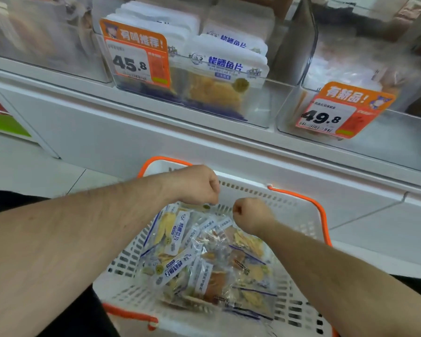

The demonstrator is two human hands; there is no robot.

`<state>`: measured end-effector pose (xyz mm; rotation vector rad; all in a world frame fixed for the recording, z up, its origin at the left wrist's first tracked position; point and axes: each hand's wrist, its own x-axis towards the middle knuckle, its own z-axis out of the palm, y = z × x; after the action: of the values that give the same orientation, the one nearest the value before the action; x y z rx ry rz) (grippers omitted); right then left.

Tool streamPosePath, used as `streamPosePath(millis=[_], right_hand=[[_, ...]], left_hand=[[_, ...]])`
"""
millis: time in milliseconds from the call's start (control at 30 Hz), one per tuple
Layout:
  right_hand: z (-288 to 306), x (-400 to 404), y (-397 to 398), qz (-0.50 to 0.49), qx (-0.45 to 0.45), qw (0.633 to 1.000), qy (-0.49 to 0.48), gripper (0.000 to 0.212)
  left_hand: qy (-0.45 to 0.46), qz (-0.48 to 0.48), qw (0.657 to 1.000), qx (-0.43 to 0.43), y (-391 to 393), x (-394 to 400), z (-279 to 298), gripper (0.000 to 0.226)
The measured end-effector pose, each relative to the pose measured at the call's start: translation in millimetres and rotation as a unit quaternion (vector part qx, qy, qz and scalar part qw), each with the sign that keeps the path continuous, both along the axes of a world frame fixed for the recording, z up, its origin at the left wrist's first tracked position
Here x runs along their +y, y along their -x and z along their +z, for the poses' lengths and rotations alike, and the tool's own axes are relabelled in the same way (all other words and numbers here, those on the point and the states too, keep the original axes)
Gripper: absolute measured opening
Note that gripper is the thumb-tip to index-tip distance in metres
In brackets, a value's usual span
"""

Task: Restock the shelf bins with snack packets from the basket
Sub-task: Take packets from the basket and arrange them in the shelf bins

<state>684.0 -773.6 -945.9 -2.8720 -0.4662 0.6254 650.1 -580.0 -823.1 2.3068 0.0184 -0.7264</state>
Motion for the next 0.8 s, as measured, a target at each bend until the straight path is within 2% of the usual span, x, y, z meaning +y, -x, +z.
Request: streamPosePath(millis=[133,267,333,400,533,633,800], right_hand=[[-44,-24,6,-0.004,0.052,0.995,0.088,0.021],[-70,-36,13,0.068,0.093,0.977,0.182,0.004],[-83,-35,16,0.099,0.100,0.969,0.204,0.020],[-96,-33,21,0.133,0.083,0.964,0.216,0.025],[-110,-26,28,0.166,0.047,0.954,0.243,0.015],[-113,-25,30,0.188,0.016,0.952,0.242,0.021],[-82,-27,26,0.207,-0.095,0.956,0.185,0.021]], left_hand=[[-0.012,-0.012,1.000,0.018,-12,-3,-7,0.016],[-0.020,-0.037,0.998,0.037,-16,-9,-14,0.017],[-0.028,-0.058,0.997,0.049,-17,-14,-18,0.019],[-0.037,-0.076,0.995,0.057,-18,-18,-20,0.021],[-0.042,-0.079,0.994,0.063,-20,-20,-23,0.024],[-0.036,-0.067,0.995,0.071,-20,-18,-22,0.021],[0.029,0.014,0.991,0.130,-14,-14,-21,0.010]])
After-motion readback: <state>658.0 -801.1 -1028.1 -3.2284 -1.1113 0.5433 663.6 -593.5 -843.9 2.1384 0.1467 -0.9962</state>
